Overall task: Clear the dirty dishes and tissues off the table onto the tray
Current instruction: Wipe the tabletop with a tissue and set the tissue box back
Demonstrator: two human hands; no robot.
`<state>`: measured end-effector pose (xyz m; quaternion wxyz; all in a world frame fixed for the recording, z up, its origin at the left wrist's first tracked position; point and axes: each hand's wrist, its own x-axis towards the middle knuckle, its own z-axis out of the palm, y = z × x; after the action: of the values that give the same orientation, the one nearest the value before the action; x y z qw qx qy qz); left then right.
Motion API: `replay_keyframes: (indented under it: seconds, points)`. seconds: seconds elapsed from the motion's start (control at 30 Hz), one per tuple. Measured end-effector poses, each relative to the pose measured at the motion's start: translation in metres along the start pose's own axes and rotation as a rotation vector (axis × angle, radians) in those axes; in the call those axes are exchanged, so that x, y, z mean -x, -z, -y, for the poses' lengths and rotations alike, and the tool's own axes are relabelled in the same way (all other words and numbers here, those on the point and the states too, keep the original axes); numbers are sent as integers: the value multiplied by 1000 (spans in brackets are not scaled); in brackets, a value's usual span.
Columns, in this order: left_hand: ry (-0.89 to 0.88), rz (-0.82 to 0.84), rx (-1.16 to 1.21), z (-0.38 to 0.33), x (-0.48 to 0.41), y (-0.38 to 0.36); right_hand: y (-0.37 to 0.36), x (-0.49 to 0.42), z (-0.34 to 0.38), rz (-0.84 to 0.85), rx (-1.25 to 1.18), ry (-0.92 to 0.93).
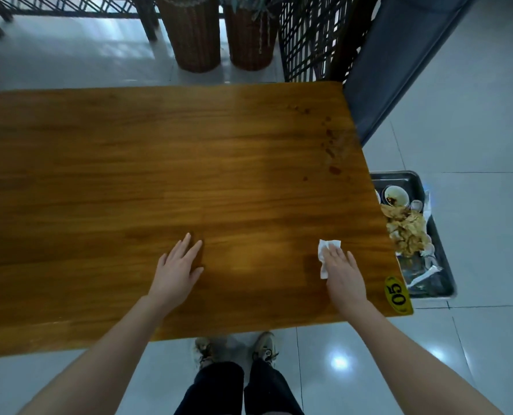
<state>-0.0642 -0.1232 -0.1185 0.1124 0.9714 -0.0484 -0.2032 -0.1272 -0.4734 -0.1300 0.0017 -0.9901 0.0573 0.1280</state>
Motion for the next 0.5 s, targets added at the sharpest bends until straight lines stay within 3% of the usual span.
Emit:
replay_keyframes:
  seconds: [0.2, 0.33, 0.5]
  points:
    - [-8, 14, 10, 1, 8, 3, 1, 3, 22, -109, -133, -47]
    - [-38, 3, 10, 7, 2, 13, 0, 7, 87, -75, -237, 188]
    - [-79, 4, 47, 6, -6, 22, 1, -6, 143, 18, -187, 354]
